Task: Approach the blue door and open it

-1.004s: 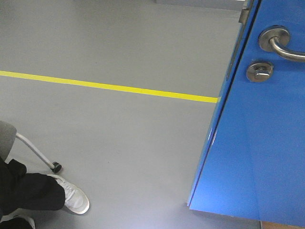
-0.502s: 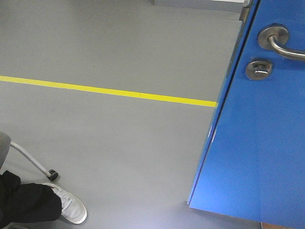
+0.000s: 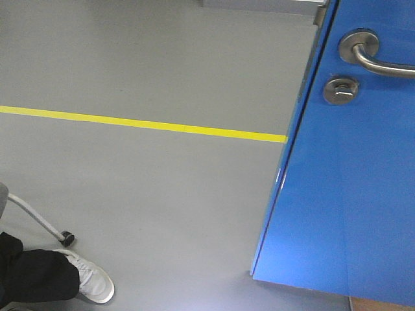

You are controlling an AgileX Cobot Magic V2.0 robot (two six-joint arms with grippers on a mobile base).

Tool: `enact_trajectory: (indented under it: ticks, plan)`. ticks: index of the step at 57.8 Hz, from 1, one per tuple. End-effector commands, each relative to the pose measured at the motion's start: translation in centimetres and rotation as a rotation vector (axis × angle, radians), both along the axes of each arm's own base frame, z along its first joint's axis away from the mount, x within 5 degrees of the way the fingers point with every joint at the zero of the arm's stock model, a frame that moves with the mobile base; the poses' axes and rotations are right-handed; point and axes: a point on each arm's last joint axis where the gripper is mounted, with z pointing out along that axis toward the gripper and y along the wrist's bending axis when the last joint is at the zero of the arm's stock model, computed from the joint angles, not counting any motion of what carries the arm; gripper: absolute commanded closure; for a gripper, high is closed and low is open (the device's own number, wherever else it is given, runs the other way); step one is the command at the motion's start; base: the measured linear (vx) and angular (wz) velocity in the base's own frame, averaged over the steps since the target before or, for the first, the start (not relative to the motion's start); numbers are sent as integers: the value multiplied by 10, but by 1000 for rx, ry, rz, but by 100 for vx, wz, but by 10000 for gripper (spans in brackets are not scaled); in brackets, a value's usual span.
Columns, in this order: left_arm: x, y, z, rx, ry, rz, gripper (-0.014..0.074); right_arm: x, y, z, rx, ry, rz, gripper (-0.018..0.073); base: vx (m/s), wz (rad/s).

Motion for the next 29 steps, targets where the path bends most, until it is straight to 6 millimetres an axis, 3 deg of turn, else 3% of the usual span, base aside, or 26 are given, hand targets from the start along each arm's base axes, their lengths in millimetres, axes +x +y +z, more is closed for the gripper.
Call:
enact_trajectory:
  ticks: [1,29]
  plan:
    - [-1,-1,17,-9,-124,-11,524,-15,-1,20,8,-121,-28,547,-5,-11]
    - [-1,-1,17,-9,-124,-11,524,-13,-1,19,8,-117,-28,547,-2,-4]
